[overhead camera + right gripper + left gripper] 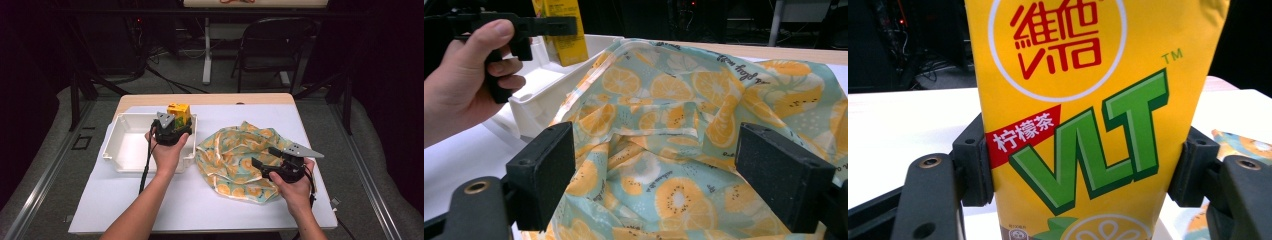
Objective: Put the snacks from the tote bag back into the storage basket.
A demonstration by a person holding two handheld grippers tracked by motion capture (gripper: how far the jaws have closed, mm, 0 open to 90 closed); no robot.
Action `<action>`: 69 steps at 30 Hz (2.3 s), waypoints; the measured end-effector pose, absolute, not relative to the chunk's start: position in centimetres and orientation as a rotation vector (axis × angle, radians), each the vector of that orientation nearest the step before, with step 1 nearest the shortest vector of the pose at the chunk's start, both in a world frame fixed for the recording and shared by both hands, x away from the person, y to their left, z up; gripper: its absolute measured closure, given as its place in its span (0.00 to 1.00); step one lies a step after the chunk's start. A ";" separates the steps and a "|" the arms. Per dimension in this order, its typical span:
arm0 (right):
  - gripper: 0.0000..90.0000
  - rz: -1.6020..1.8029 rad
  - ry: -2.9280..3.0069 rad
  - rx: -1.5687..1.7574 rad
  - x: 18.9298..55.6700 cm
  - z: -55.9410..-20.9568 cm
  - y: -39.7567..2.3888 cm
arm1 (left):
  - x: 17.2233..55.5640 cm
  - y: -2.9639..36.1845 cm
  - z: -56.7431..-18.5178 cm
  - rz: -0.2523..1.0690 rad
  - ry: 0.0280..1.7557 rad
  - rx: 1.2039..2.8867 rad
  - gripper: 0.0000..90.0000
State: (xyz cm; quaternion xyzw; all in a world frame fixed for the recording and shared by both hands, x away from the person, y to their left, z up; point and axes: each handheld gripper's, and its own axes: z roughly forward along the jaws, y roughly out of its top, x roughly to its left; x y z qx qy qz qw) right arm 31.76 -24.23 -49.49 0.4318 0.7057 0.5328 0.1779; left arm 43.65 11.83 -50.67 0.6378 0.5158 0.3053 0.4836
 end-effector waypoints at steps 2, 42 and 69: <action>0.18 1.507 1.994 1.226 31.8 -49.6 -24.2 | 44.1 11.8 -51.1 0.739 1.269 1.549 0.34; 0.20 1.462 2.024 1.267 32.4 -50.7 -24.3 | 47.5 11.6 -54.9 0.590 1.446 1.679 0.28; 0.20 1.446 2.033 1.269 32.5 -50.9 -24.2 | 44.9 12.7 -53.1 0.585 1.352 1.732 0.22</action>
